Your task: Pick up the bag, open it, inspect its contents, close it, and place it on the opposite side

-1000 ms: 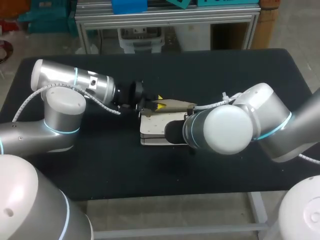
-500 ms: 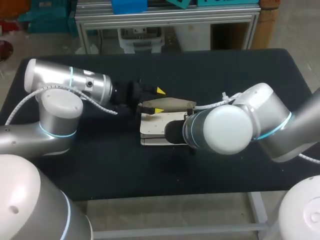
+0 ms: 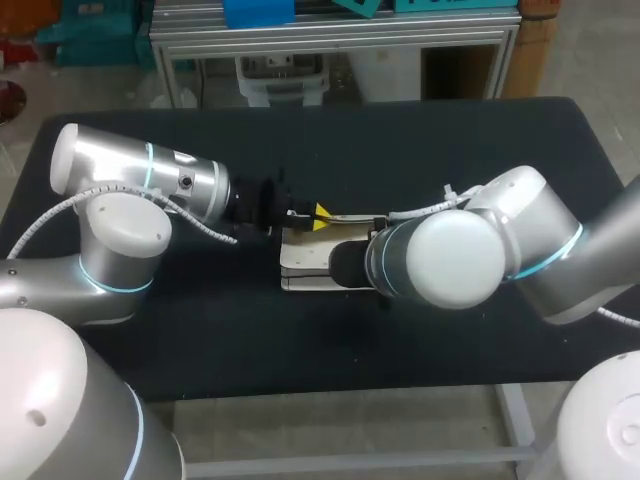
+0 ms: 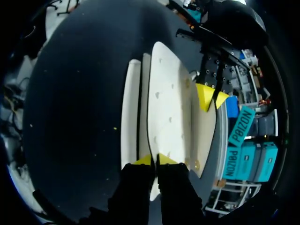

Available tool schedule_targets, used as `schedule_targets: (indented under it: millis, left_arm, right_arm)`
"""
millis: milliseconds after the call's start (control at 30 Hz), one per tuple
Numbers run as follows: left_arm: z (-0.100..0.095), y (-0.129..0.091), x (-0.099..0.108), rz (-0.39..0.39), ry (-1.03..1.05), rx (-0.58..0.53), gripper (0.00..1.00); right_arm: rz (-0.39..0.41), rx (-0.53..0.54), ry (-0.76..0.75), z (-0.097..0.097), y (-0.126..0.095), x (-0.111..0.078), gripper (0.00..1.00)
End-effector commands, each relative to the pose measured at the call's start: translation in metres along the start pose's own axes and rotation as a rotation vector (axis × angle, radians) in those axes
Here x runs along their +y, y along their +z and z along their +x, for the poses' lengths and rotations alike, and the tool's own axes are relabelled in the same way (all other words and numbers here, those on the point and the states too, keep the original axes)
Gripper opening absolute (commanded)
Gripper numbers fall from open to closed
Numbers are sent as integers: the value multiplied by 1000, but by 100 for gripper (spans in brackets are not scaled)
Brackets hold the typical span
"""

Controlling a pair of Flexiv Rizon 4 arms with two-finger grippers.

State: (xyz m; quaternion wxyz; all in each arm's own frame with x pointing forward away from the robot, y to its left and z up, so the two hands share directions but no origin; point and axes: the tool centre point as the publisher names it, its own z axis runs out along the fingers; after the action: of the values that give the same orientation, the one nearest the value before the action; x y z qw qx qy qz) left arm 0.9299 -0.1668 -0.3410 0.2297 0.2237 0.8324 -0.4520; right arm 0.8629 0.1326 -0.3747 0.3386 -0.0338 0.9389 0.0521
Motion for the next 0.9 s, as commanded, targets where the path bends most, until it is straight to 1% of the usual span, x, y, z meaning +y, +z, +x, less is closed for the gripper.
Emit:
schedule_targets:
  millis: [33, 100, 200, 300, 433, 500, 533, 567, 600, 667, 700, 800, 900]
  left_arm:
    - [22, -3, -5, -2, 21, -13, 0]
    - [29, 1, -5, -9, 33, -3, 0]
    - [37, 11, 1, -36, 45, 7, 0]
    - [38, 14, 4, -36, 40, 11, 0]
    - [40, 13, 6, -38, 40, 3, 0]
    - [38, 10, 5, -35, 39, -11, 0]
    - [37, 8, 3, -26, 41, -21, 8]
    - [35, 6, 1, -25, 47, -32, 32]
    - [33, 4, -2, -22, 55, -41, 36]
    - [30, 0, -7, -12, 67, -56, 42]
    - [28, -1, -9, -9, 76, -59, 42]
    - [26, -5, -14, -5, 94, -70, 35]
    - [25, -6, -17, -6, 108, -75, 19]
  right_arm:
    - [-10, -191, 1, 4, 2, -2, 0]
    - [-10, -191, 1, 4, 2, -2, 0]
    - [-10, -191, 1, 4, 2, -2, 0]
    - [-10, -191, 1, 4, 2, -2, 0]
    - [-10, -191, 1, 4, 2, -2, 0]
    - [-10, -191, 1, 4, 2, -2, 0]
    - [-10, -191, 1, 4, 2, -2, 0]
    - [-10, -191, 1, 4, 2, -2, 0]
    - [-10, -191, 1, 4, 2, -2, 0]
    - [-10, -191, 1, 4, 2, -2, 0]
    - [-10, -191, 1, 4, 2, -2, 0]
    - [-10, -191, 1, 4, 2, -2, 0]
    - [-10, -191, 1, 4, 2, -2, 0]
